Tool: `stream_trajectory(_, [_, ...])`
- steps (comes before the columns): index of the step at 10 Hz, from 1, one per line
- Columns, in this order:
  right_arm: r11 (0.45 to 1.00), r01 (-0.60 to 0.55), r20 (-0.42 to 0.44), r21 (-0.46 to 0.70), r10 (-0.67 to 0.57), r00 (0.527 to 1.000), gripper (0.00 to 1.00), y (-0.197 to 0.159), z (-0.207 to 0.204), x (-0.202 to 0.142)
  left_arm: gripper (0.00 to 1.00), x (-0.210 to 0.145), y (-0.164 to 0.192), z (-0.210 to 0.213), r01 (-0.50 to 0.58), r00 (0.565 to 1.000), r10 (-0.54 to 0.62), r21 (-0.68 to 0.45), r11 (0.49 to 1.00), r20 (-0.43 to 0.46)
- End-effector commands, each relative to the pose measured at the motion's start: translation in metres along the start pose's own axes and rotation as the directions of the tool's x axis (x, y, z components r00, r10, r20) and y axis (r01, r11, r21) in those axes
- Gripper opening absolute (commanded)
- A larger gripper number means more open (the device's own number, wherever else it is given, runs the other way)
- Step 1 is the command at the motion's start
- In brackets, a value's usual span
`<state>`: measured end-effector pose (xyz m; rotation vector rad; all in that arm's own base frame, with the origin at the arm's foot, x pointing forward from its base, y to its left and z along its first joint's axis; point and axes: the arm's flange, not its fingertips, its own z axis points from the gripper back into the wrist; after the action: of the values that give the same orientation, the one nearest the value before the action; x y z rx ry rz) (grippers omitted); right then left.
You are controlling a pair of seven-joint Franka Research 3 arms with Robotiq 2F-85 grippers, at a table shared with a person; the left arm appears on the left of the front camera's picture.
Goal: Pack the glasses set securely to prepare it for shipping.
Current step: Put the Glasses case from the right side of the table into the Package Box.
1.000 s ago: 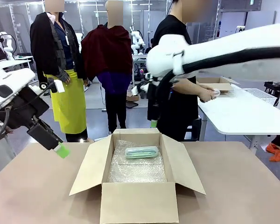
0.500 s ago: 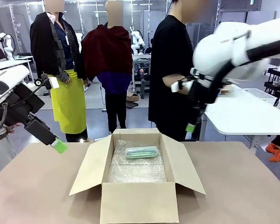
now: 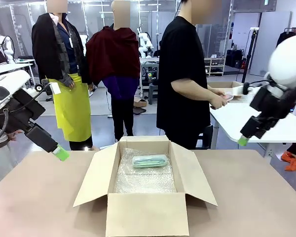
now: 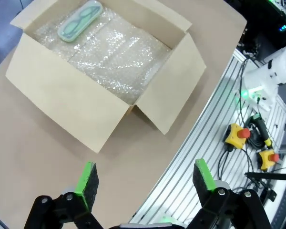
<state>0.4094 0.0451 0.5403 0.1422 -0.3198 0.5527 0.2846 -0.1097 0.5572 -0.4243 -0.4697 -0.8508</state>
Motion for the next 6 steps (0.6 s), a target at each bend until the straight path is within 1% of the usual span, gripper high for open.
stream_trajectory(1, [0.990,0.117,0.055,-0.073,-0.113,0.992,1.00,-0.001,0.000,-0.022,1.00,0.004,-0.002,0.001,-0.003,0.999,0.003,0.004,1.000,0.036])
stream_trajectory(2, [0.988,0.142,0.078,-0.067,-0.136,0.988,1.00,-0.004,0.003,-0.026,1.00,0.004,-0.003,0.000,0.004,0.999,-0.004,0.003,1.000,0.043])
stream_trajectory(3, [0.990,0.125,0.094,-0.065,-0.118,0.988,1.00,-0.001,0.005,-0.024,1.00,0.005,-0.002,-0.001,0.016,0.998,-0.015,-0.009,1.000,0.061])
stream_trajectory(4, [0.993,0.108,0.053,-0.039,-0.106,0.993,1.00,-0.012,0.006,-0.022,1.00,0.001,0.000,0.001,0.001,1.000,-0.001,0.004,1.000,0.007])
stream_trajectory(6, [0.993,0.108,0.053,-0.039,-0.106,0.993,1.00,-0.012,0.006,-0.022,1.00,0.001,0.000,0.001,0.001,1.000,-0.001,0.004,1.000,0.007])
